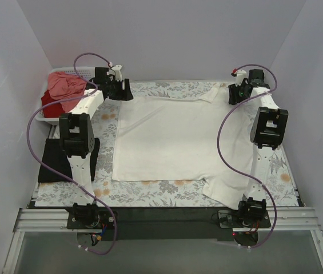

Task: Fold and stack the t-shirts
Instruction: Flatten the tshirt out

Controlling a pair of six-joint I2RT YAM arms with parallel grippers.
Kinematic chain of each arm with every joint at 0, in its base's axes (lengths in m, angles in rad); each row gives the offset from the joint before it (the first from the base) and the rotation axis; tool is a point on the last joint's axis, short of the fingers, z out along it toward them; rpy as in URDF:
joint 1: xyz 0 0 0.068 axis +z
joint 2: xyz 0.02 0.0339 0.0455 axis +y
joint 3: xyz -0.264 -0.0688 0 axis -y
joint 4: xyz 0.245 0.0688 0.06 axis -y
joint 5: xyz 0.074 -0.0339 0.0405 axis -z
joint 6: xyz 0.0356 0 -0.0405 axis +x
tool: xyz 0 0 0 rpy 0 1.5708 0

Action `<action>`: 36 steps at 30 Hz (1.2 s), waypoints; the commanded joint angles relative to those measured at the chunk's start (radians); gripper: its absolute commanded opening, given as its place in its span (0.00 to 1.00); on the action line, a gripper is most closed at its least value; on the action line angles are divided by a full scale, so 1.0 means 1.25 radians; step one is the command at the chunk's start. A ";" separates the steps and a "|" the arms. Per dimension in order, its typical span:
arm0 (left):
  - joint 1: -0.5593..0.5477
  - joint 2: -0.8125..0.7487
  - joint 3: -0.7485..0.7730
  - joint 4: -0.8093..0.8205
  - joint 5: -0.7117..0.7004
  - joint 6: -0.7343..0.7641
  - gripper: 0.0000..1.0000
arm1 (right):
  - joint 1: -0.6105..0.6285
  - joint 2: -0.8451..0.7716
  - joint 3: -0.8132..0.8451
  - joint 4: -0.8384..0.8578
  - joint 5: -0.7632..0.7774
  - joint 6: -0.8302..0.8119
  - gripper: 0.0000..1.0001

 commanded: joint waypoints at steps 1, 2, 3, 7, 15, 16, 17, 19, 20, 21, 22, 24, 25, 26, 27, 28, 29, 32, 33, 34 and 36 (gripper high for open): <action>-0.001 0.020 0.042 0.014 -0.028 -0.010 0.63 | 0.003 -0.023 -0.041 -0.005 -0.002 0.003 0.56; -0.001 0.030 0.047 0.015 -0.030 -0.013 0.63 | 0.003 -0.023 -0.049 -0.007 -0.002 0.004 0.56; -0.001 0.034 0.050 0.015 -0.033 -0.017 0.63 | 0.003 -0.022 -0.051 -0.010 0.000 0.002 0.56; -0.001 0.042 0.056 0.012 -0.023 -0.021 0.63 | 0.001 -0.009 -0.040 -0.010 0.013 0.008 0.56; -0.001 0.034 0.041 0.010 -0.016 -0.013 0.63 | 0.001 -0.025 0.022 0.016 -0.026 0.057 0.56; -0.001 0.035 0.043 0.010 -0.016 -0.013 0.63 | 0.001 -0.025 0.024 0.026 -0.026 0.063 0.56; -0.001 0.036 0.044 0.010 -0.016 -0.014 0.63 | 0.001 -0.024 0.025 0.034 -0.025 0.070 0.56; -0.001 0.039 0.048 0.012 -0.016 -0.015 0.63 | 0.001 -0.019 0.030 0.058 -0.021 0.083 0.56; -0.001 0.040 0.048 0.013 -0.019 -0.013 0.63 | 0.001 -0.010 0.033 0.063 -0.014 0.084 0.57; -0.001 0.040 0.049 0.010 -0.020 -0.013 0.63 | 0.001 -0.005 0.038 0.064 -0.010 0.083 0.57; -0.001 0.041 0.050 0.010 -0.022 -0.010 0.63 | 0.001 -0.001 0.047 0.063 -0.005 0.082 0.57; -0.001 0.042 0.049 0.010 -0.025 -0.007 0.63 | 0.001 0.011 0.048 0.063 0.003 0.065 0.57; 0.000 0.041 0.050 0.010 -0.027 -0.002 0.63 | 0.001 0.013 0.047 0.063 0.007 0.061 0.57; 0.000 0.044 0.049 0.010 -0.027 -0.001 0.63 | 0.001 0.016 0.042 0.063 0.009 0.052 0.57; 0.002 0.044 0.050 0.010 -0.030 0.000 0.63 | 0.001 0.018 0.037 0.063 0.008 0.049 0.57; 0.002 0.045 0.050 0.010 -0.030 0.000 0.63 | 0.001 0.019 0.032 0.063 0.006 0.046 0.57; 0.003 0.047 0.050 0.010 -0.030 0.001 0.63 | 0.001 0.023 0.025 0.064 0.003 0.045 0.57; 0.004 0.050 0.054 0.010 -0.028 0.003 0.63 | 0.001 0.037 0.050 0.044 -0.002 0.042 0.57; 0.005 0.051 0.054 0.009 -0.028 0.003 0.63 | 0.001 0.039 0.055 0.041 -0.002 0.041 0.58; 0.005 0.052 0.055 0.010 -0.031 0.004 0.63 | 0.003 0.042 0.059 0.037 -0.002 0.040 0.59; 0.007 0.057 0.059 0.009 -0.031 0.003 0.63 | 0.004 0.048 0.070 0.031 0.011 0.041 0.60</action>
